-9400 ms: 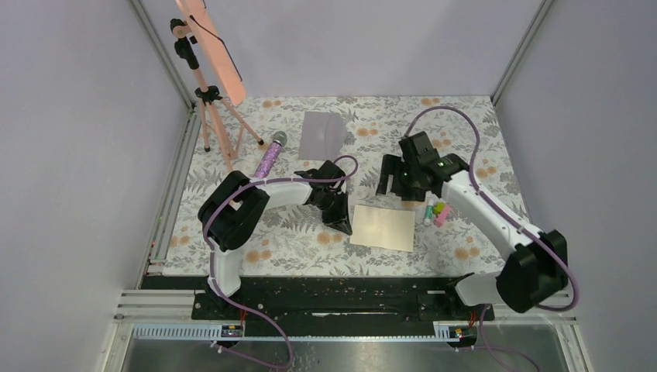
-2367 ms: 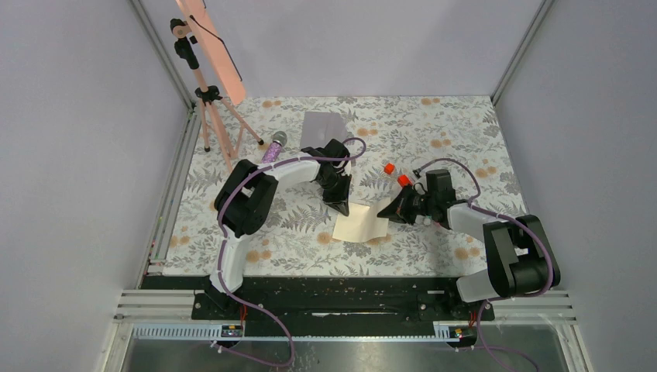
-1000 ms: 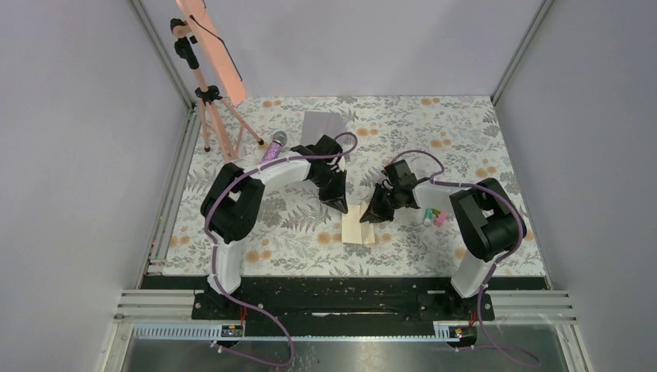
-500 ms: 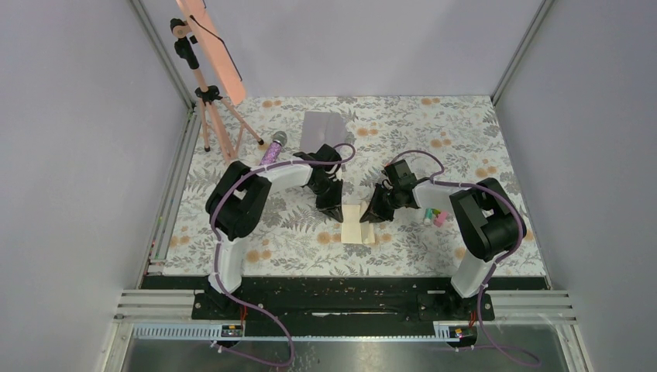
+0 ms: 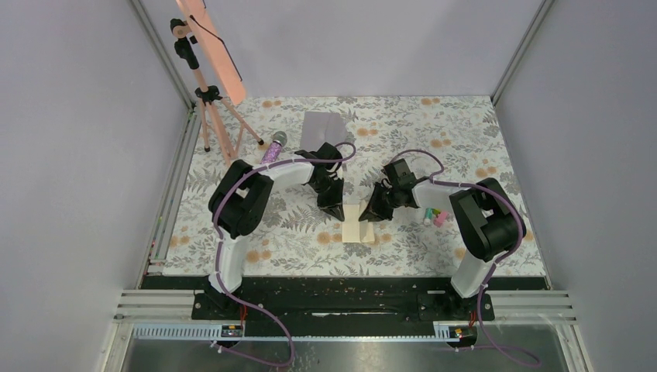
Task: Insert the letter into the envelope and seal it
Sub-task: Fold the letter.
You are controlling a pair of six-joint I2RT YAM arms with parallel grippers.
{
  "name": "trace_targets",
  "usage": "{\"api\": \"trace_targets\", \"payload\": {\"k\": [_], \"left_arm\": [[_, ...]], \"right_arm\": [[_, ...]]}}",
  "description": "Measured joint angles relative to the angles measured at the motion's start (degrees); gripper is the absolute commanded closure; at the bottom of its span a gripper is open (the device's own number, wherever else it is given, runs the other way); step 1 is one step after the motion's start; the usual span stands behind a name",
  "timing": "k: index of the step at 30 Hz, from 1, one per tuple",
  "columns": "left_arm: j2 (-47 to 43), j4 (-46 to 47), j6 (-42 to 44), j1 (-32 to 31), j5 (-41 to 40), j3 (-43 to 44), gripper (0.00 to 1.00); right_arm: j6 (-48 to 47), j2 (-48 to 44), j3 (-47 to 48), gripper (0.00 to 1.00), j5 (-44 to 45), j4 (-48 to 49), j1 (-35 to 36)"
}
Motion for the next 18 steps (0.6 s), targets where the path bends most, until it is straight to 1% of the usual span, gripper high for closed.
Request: {"api": "trace_targets", "payload": {"k": [10,18], "left_arm": [[0.61,0.22,0.0,0.0,1.09,0.57,1.0],[0.74,0.24,0.0,0.0,1.36,0.68,1.0]], "right_arm": [[0.74,0.22,2.93,1.0,0.0,0.26,0.68],[0.42,2.36,3.91,1.0,0.0,0.39,1.55]]}}
